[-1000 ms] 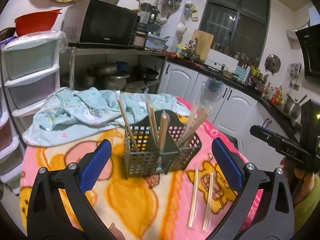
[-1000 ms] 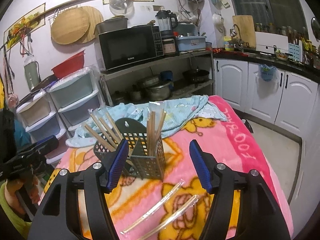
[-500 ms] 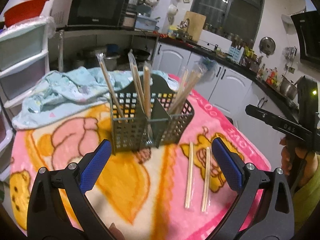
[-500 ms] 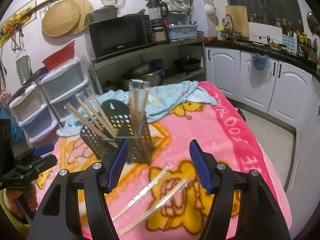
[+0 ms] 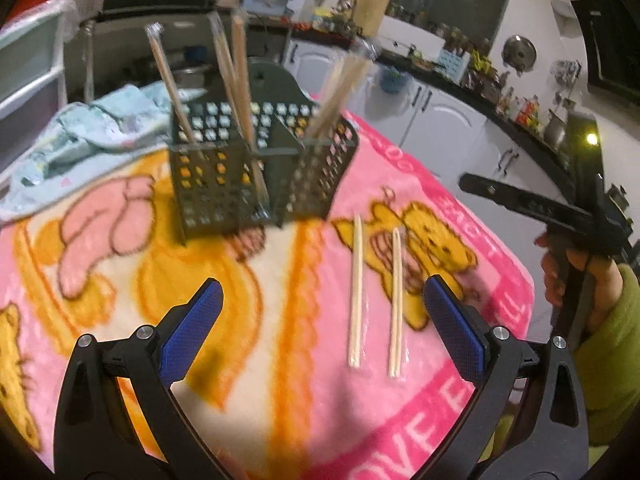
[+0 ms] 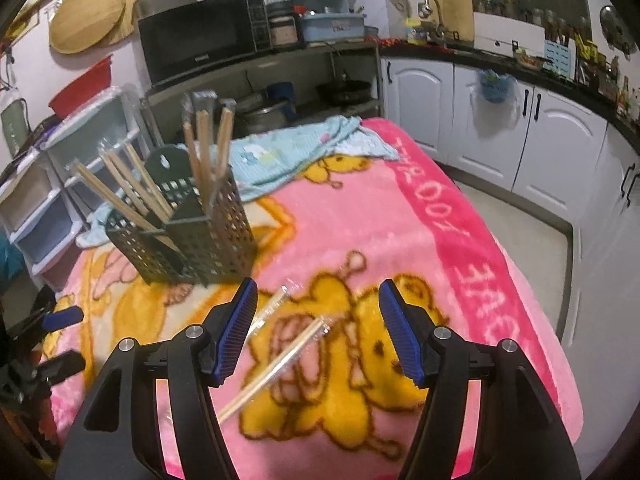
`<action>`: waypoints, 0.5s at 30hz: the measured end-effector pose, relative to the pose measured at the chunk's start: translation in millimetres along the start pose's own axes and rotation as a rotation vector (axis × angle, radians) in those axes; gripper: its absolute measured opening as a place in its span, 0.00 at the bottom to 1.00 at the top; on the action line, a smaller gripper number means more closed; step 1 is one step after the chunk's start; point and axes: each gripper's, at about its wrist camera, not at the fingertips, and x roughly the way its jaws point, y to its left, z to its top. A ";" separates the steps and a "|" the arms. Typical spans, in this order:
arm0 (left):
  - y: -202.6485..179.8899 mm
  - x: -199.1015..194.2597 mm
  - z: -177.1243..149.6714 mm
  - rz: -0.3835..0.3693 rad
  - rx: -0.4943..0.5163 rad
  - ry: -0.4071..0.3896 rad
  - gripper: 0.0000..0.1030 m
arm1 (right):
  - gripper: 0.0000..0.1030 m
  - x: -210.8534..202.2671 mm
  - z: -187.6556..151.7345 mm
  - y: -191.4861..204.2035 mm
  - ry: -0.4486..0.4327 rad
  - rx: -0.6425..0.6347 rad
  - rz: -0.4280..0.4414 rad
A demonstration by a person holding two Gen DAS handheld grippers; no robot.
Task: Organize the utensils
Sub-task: 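Move both open tools toward the last wrapped chopsticks on the blanket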
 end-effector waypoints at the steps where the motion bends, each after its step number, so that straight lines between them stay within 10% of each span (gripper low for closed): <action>1: -0.7 2.7 -2.3 -0.003 0.004 0.012 0.90 | 0.59 5.2 -2.5 -1.9 0.015 0.004 -0.001; 15: 2.6 37.4 -35.4 -0.109 -0.031 0.186 0.62 | 0.46 61.5 -28.3 -2.8 0.179 0.016 0.025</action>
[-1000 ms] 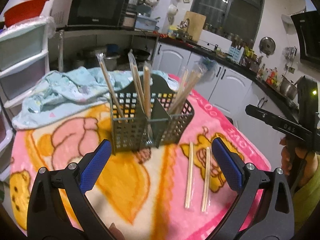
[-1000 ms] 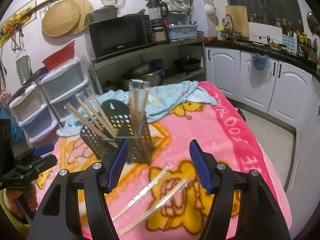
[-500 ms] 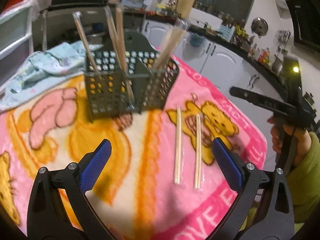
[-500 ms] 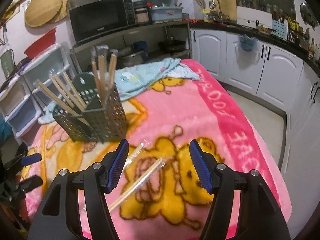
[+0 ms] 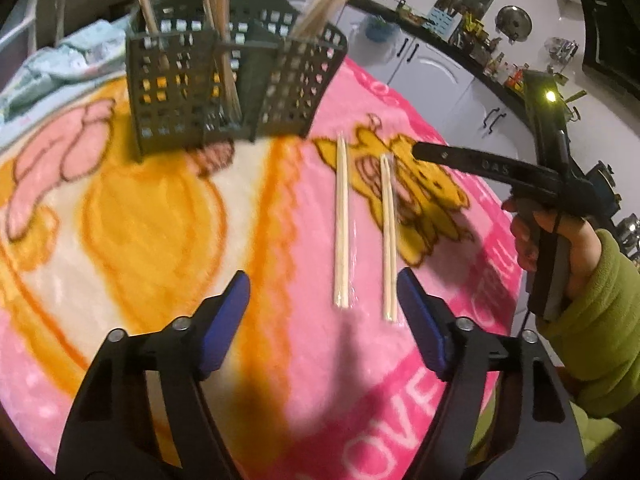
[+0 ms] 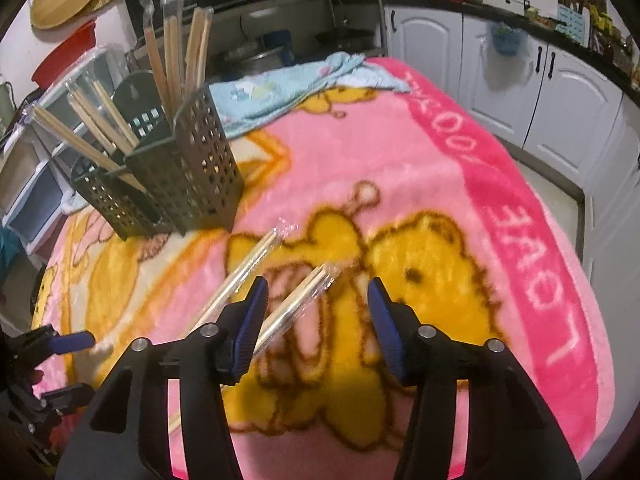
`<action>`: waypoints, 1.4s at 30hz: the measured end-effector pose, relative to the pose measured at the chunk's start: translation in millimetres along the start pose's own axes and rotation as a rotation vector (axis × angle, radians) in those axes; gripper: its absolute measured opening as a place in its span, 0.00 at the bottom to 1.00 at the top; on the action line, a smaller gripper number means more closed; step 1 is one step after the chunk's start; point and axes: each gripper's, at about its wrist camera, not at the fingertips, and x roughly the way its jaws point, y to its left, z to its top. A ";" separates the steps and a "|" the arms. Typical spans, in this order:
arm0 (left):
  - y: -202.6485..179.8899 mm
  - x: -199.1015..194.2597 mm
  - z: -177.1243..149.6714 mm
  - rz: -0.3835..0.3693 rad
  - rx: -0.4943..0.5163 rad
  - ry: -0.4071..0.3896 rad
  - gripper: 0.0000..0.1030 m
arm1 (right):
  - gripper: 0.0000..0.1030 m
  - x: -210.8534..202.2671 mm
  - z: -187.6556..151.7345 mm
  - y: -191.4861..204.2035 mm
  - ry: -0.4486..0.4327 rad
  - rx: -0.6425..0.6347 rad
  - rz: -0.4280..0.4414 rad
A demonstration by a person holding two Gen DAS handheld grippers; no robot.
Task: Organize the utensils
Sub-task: 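Move both open tools toward the last wrapped chopsticks on the blanket, then close the left tool on a wrapped chopstick while the right tool grasps another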
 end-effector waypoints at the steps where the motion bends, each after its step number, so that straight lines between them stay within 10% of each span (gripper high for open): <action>1: 0.2 1.9 -0.5 -0.007 -0.003 0.006 0.61 | 0.45 2.6 -0.1 -0.6 0.007 0.004 0.004; 12: -3.8 24.5 -9.4 -0.053 -0.015 0.075 0.34 | 0.36 39.9 4.3 -9.4 0.095 0.095 0.045; 42: 8.1 22.3 -11.9 -0.018 0.008 0.055 0.04 | 0.01 36.9 9.0 -19.9 0.040 0.154 0.057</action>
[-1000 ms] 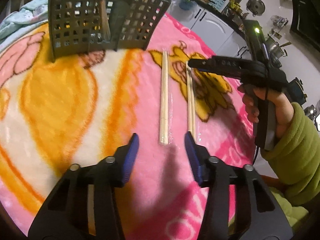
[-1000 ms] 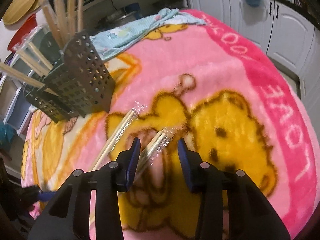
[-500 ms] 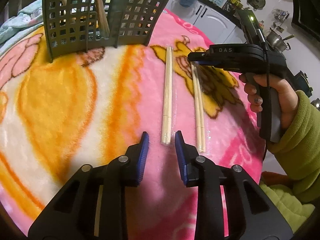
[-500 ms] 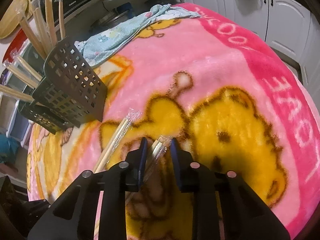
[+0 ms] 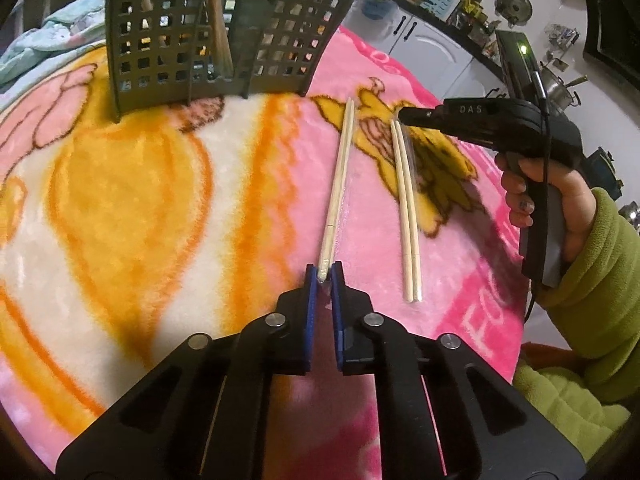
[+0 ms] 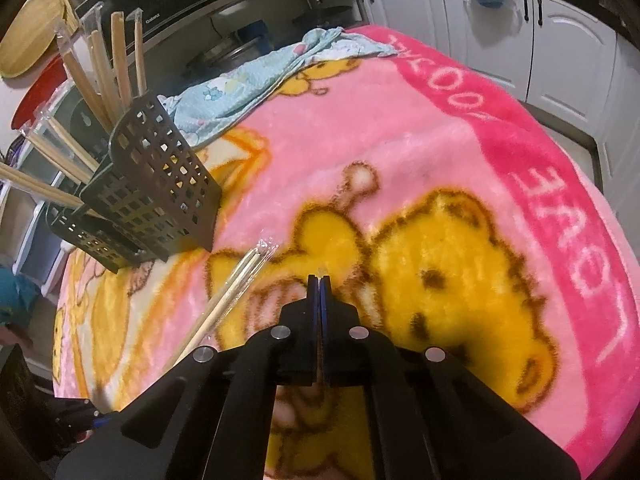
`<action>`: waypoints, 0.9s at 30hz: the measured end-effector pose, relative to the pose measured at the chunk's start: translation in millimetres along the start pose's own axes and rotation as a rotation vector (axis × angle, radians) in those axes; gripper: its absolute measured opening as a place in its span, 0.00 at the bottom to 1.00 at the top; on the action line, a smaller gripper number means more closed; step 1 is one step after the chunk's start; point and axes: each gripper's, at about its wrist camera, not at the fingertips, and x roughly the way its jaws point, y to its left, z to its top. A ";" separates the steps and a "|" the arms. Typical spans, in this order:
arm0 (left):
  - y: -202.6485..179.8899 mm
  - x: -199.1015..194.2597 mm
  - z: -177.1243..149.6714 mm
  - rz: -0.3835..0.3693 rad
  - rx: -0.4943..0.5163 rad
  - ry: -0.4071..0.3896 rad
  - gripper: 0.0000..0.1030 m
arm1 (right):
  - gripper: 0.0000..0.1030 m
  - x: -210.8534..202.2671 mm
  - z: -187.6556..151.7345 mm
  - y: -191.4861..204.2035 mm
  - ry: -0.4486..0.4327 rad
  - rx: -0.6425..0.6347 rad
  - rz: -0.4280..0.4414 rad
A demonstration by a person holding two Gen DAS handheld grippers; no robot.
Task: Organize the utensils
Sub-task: 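Close the left tool on a wrapped chopstick while the right tool grasps another, then lift both held chopsticks upright and carry them over the green caddy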
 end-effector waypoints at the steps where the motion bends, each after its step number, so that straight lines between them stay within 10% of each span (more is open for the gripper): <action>1: 0.2 -2.2 -0.7 0.000 0.000 -0.005 0.04 | 0.01 -1.0 0.1 0.0 -0.003 -0.002 -0.001; 27: -1.3 -126.3 47.6 -0.027 -0.008 -0.408 0.03 | 0.01 -117.4 22.2 90.4 -0.270 -0.221 0.194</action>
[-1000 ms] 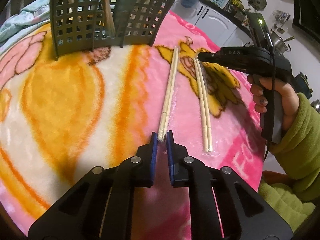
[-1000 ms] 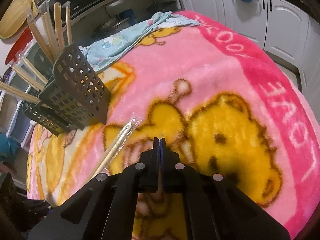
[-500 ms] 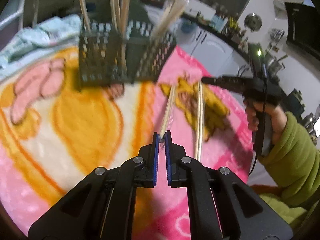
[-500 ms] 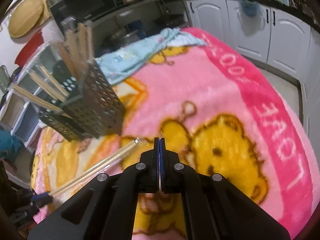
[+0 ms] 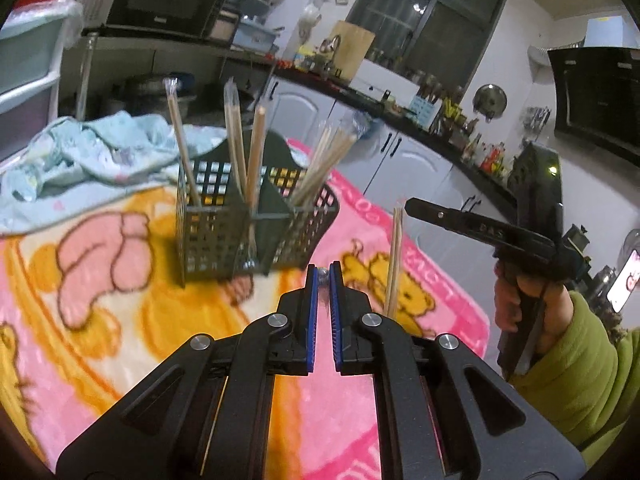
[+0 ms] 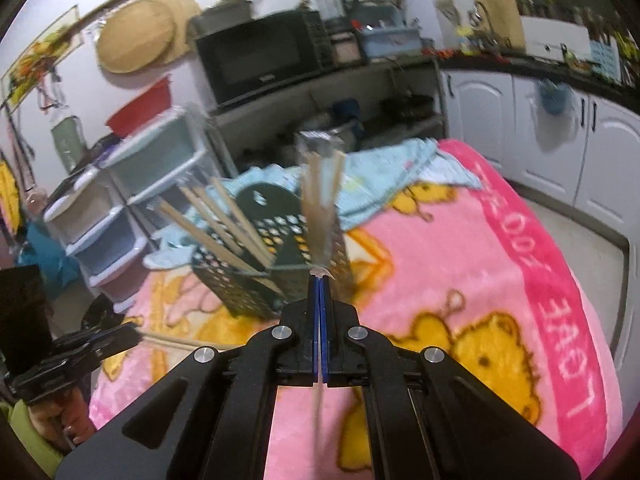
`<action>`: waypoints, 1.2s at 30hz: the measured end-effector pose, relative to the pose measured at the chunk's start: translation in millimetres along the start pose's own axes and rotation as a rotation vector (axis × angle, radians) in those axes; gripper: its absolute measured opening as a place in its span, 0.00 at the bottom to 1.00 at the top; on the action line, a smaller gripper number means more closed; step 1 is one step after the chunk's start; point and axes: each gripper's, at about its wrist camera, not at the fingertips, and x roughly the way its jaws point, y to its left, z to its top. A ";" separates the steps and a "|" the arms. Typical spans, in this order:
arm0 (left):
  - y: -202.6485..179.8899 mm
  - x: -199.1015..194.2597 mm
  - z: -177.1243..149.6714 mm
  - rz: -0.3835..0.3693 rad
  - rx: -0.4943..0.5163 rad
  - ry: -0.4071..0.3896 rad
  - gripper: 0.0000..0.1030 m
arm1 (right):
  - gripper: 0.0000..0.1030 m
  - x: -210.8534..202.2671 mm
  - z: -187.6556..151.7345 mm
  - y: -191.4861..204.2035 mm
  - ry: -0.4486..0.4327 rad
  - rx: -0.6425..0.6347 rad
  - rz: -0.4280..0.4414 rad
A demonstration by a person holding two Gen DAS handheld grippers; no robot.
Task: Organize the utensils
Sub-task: 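Lift both held chopsticks upright and carry them over the green caddy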
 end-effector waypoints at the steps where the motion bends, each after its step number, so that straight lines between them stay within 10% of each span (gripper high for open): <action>1: -0.3 -1.5 3.1 -0.005 0.000 -0.011 0.03 | 0.01 -2.1 2.1 2.9 -0.007 -0.006 0.006; 36: -38.4 -46.2 104.6 -0.030 0.150 -0.234 0.03 | 0.01 -46.3 81.2 80.3 -0.217 -0.163 0.116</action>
